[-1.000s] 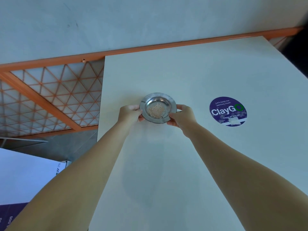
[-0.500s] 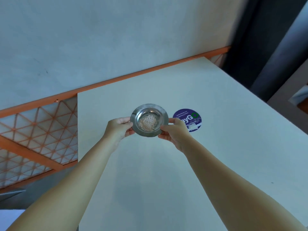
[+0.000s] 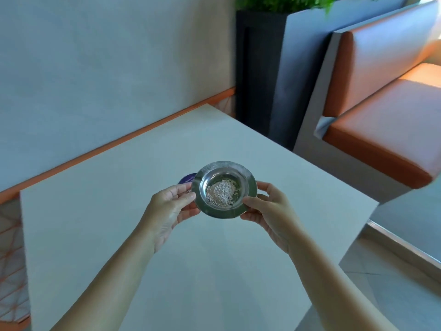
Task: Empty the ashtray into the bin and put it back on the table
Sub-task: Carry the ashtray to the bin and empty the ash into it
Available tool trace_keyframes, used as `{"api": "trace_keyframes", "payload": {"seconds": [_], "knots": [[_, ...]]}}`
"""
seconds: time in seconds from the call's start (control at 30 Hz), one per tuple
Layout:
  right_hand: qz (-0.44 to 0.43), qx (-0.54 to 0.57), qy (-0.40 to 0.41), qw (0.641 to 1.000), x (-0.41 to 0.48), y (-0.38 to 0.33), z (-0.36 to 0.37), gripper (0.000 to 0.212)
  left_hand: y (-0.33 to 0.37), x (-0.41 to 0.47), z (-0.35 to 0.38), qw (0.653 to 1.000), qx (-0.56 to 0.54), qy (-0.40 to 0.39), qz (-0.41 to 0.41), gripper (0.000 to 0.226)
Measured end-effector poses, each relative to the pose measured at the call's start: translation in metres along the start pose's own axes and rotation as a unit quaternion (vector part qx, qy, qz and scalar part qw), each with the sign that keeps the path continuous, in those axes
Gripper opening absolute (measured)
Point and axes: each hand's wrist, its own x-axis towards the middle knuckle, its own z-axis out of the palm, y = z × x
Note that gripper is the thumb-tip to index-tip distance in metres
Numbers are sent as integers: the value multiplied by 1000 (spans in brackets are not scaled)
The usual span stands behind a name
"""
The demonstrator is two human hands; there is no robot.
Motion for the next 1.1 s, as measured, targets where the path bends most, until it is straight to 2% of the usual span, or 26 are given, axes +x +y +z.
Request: {"api": "trace_keyframes", "payload": {"seconds": [0.33,0.7,0.9,1.1], "knots": [[-73,42,62,995,-63,-39,-138,27,-13,-25,155,996,-24,-86,3,21],[-86,-3,56,995,-131,-82,-302,26,-49,-82,326,995,-55,-81,11,20],[-71,35,60,995,-127,-91,-357,27,-53,-77,381,996,-39,-76,19,20],[-60,36,86,994,-90,-100,-398,25,-56,-35,422,996,-14,-81,21,22]]}}
